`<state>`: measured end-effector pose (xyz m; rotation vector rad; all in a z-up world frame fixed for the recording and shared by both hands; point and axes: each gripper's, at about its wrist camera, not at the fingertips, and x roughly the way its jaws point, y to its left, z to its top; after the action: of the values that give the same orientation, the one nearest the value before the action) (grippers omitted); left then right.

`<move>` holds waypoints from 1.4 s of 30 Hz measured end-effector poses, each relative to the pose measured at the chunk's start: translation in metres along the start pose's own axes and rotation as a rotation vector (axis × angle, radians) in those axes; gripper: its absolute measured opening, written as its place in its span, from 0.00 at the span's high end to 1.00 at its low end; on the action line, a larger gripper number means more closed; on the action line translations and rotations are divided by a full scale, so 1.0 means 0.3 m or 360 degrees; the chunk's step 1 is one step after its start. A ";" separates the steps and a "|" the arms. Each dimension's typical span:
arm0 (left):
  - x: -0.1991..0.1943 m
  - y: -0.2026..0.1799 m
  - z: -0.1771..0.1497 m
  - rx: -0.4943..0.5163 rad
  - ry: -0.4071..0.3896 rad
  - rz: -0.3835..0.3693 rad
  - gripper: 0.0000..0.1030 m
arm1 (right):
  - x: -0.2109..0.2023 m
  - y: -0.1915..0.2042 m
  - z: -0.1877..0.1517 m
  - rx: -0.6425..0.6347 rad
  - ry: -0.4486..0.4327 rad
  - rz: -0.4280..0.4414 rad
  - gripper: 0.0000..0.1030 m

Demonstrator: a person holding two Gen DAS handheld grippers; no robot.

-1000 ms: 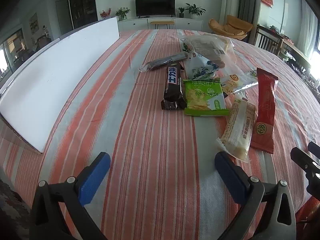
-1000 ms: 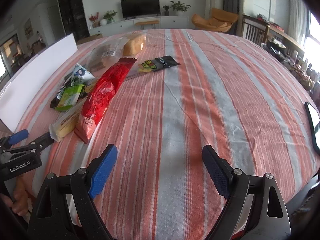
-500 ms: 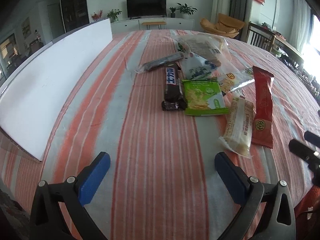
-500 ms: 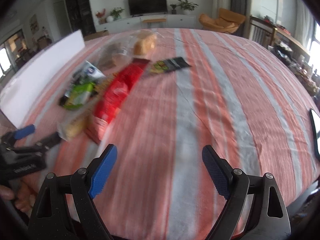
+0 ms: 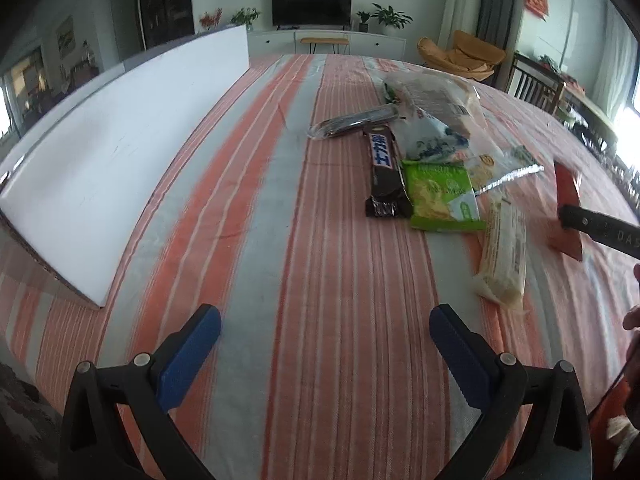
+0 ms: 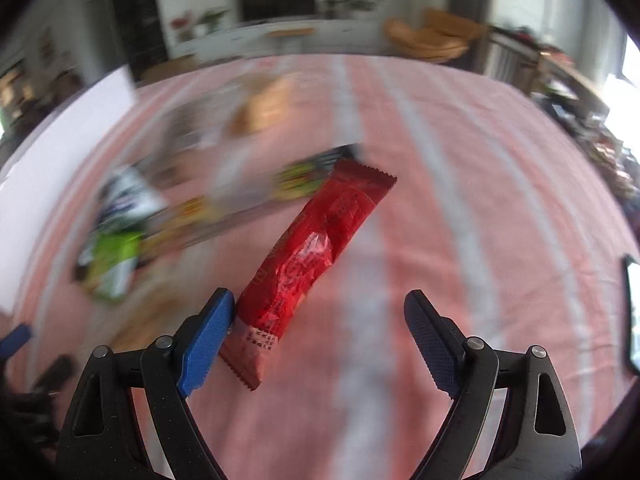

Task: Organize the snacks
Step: 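Grasp the dark chocolate bar with the left tool while the right tool grasps the red snack stick, then carry both snacks over the cardboard box and open both tools to drop them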

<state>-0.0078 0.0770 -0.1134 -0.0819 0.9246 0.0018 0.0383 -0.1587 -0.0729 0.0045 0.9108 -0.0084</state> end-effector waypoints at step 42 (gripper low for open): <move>0.150 0.012 0.388 0.0152 0.0287 -0.0172 0.84 | 0.017 -0.247 0.098 0.0158 0.0219 0.0325 0.11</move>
<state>0.1120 0.0874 -0.0799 -0.0435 1.0978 -0.1519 0.0640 -0.2329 -0.0589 0.1923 1.0434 0.1380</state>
